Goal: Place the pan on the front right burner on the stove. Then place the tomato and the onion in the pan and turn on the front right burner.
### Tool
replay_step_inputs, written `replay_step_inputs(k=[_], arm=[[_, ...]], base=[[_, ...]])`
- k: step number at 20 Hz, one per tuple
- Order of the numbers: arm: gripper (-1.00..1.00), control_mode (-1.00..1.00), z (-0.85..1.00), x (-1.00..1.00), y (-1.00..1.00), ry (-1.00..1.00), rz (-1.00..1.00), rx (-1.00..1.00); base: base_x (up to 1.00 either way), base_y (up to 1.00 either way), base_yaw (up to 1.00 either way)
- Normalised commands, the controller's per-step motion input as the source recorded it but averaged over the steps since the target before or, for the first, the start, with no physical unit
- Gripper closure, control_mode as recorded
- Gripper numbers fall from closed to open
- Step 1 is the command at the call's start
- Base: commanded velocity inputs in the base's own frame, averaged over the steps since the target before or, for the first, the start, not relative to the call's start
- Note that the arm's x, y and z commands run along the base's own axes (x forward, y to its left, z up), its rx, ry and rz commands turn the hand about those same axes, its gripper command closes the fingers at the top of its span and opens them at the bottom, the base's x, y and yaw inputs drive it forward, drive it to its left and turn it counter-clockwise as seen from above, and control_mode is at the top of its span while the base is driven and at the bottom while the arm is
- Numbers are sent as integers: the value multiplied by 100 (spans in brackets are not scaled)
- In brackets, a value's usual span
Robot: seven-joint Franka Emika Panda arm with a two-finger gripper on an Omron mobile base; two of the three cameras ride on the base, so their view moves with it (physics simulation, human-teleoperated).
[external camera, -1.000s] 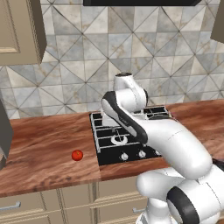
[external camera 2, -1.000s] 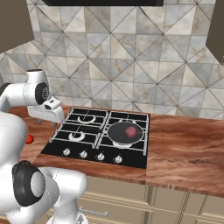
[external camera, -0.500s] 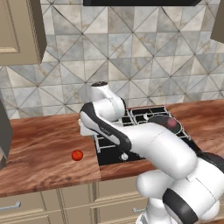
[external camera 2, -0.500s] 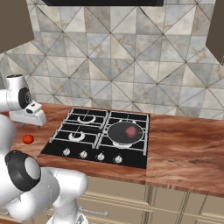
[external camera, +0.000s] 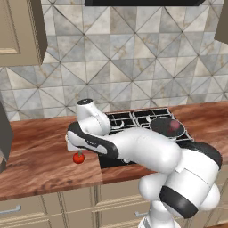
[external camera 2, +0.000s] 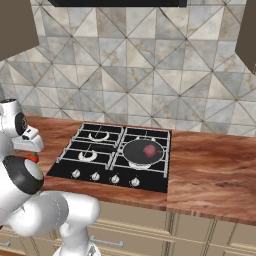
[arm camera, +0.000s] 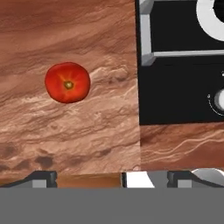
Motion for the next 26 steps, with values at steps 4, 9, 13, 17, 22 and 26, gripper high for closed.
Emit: replay_step_inputs(k=[4,9,13,17,22,26], arm=[[-100,-100,-36,18,41,1,5,0],[-100,-100,-45,31,16,6,3,4],[-100,-100,-42,48,7,7,1,4],[-100,-100,-33,41,16,3,2,2],[-100,-100,-28,43,17,2,1,2],[-100,-100,-22,44,16,2,1,1]], base=[[0,0,0],[0,0,0],[0,0,0],[0,0,0],[0,0,0],[0,0,0]])
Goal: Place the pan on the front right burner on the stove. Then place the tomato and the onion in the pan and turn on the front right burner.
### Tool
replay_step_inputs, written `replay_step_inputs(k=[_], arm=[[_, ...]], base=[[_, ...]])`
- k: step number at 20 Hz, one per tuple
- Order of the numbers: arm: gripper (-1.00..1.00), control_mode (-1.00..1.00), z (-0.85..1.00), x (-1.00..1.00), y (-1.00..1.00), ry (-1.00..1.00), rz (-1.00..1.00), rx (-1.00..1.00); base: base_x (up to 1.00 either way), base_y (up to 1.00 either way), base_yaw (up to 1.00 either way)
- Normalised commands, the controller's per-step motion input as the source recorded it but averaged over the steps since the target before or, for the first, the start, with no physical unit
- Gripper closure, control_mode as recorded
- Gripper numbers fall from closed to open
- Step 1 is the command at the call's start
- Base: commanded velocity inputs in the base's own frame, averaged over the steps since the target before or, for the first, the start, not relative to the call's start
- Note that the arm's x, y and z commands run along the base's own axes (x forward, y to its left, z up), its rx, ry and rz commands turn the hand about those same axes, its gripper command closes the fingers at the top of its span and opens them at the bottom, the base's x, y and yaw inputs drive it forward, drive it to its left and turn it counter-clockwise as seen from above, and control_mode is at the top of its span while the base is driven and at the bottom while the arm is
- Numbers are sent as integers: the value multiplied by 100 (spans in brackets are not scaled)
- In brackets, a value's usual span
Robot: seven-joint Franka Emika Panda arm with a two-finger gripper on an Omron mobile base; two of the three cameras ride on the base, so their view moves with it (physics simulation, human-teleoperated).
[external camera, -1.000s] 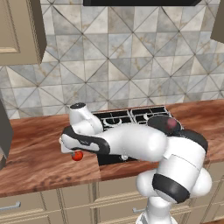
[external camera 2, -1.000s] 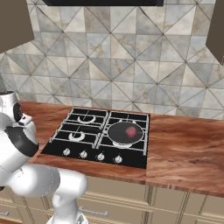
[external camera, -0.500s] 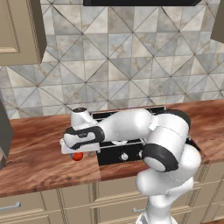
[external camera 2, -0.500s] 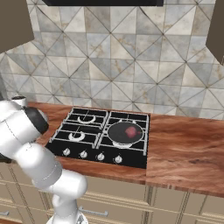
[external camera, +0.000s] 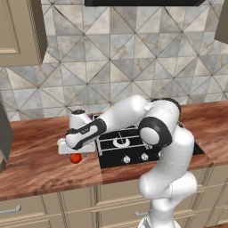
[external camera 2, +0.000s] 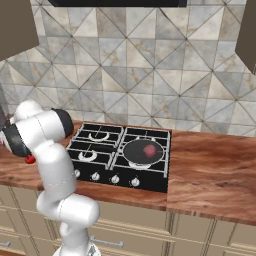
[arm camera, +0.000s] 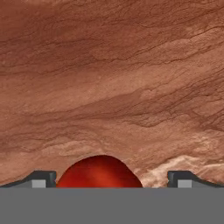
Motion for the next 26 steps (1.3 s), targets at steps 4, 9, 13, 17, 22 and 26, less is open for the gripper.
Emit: replay_step_inputs(k=[4,9,13,17,22,26], arm=[[100,-100,-29,5,33,7,0,0],[100,-100,-19,-8,28,7,0,0],[100,-100,14,-13,2,-1,-3,0],[100,-100,48,0,-17,-5,-8,0],[100,-100,42,11,-59,-9,-8,0],[100,-100,45,33,-79,-7,-8,0]], base=[[0,0,0],[0,0,0],[0,0,0],[0,0,0],[0,0,0],[0,0,0]])
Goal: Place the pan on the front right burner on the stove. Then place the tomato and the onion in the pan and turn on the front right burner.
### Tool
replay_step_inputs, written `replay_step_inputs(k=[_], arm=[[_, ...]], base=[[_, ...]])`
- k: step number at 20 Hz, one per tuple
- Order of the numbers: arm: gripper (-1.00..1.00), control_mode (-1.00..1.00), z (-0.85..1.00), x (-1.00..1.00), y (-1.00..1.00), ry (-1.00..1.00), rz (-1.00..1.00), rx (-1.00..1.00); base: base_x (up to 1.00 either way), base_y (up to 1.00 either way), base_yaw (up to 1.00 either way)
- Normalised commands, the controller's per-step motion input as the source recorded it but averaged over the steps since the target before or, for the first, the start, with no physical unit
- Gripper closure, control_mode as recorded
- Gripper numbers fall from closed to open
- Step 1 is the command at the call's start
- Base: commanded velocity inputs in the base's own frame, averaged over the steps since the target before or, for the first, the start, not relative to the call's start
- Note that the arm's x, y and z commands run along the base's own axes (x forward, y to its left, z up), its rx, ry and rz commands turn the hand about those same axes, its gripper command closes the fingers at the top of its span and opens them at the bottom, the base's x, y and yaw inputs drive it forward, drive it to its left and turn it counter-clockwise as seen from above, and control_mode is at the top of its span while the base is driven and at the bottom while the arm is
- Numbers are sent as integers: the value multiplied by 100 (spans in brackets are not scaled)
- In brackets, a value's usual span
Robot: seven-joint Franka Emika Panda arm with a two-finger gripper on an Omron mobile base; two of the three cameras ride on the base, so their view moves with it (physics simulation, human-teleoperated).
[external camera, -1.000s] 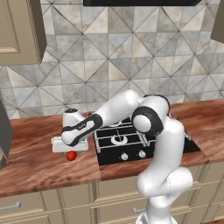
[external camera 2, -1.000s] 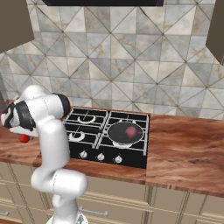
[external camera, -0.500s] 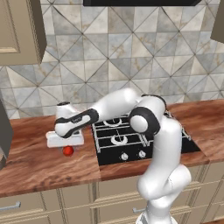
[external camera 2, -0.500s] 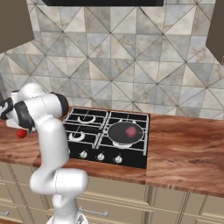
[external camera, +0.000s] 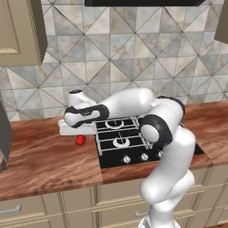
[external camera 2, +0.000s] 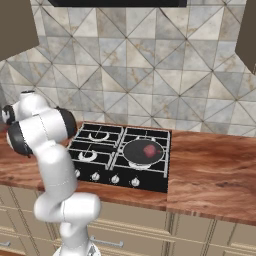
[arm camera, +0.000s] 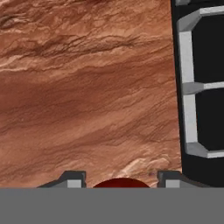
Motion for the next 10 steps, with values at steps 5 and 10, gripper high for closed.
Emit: replay_step_inputs(k=[5,10], arm=[[100,-100,51,45,-82,-8,-9,0],[100,-100,42,41,-83,-9,-9,0]], base=[[0,0,0],[0,0,0]])
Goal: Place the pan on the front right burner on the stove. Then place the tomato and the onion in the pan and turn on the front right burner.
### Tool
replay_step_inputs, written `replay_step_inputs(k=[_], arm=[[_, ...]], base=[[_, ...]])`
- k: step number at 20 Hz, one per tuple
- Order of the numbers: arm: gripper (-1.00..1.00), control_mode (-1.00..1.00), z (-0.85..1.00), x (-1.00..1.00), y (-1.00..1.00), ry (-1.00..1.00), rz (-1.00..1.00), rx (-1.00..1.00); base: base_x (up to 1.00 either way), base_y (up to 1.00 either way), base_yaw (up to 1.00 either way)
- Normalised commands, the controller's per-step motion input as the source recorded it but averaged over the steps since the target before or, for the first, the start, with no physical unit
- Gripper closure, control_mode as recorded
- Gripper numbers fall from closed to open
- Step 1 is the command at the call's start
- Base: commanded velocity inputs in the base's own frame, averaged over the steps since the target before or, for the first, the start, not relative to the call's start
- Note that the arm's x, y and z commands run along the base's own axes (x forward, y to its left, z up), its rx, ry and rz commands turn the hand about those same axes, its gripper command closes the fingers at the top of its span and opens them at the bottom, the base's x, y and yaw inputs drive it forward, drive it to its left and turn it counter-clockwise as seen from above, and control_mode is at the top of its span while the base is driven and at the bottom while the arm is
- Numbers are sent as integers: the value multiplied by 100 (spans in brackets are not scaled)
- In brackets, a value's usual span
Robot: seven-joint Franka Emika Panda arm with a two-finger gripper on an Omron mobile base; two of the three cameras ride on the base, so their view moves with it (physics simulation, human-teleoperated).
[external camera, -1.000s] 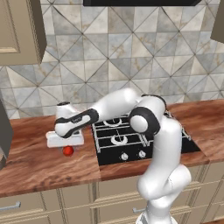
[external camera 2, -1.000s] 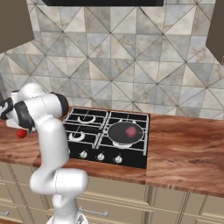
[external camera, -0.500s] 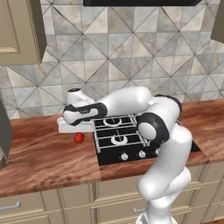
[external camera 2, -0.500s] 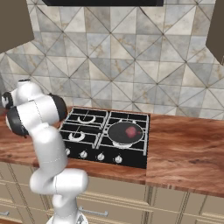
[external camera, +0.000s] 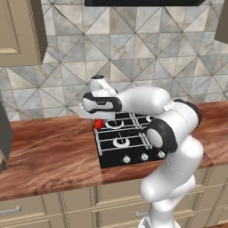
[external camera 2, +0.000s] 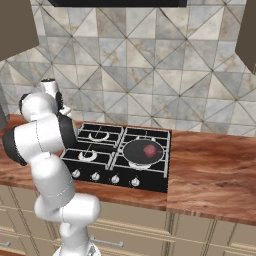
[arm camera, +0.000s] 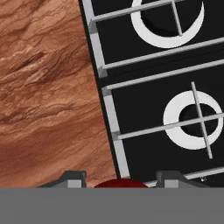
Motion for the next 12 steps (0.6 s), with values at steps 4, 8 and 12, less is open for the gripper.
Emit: replay_step_inputs(k=[4,8,12], arm=[[100,-100,20,31,-90,-7,-9,0],[100,-100,2,25,-91,-5,-9,0],[100,-100,0,15,-94,-3,-8,0]], base=[[0,0,0],[0,0,0],[0,0,0]])
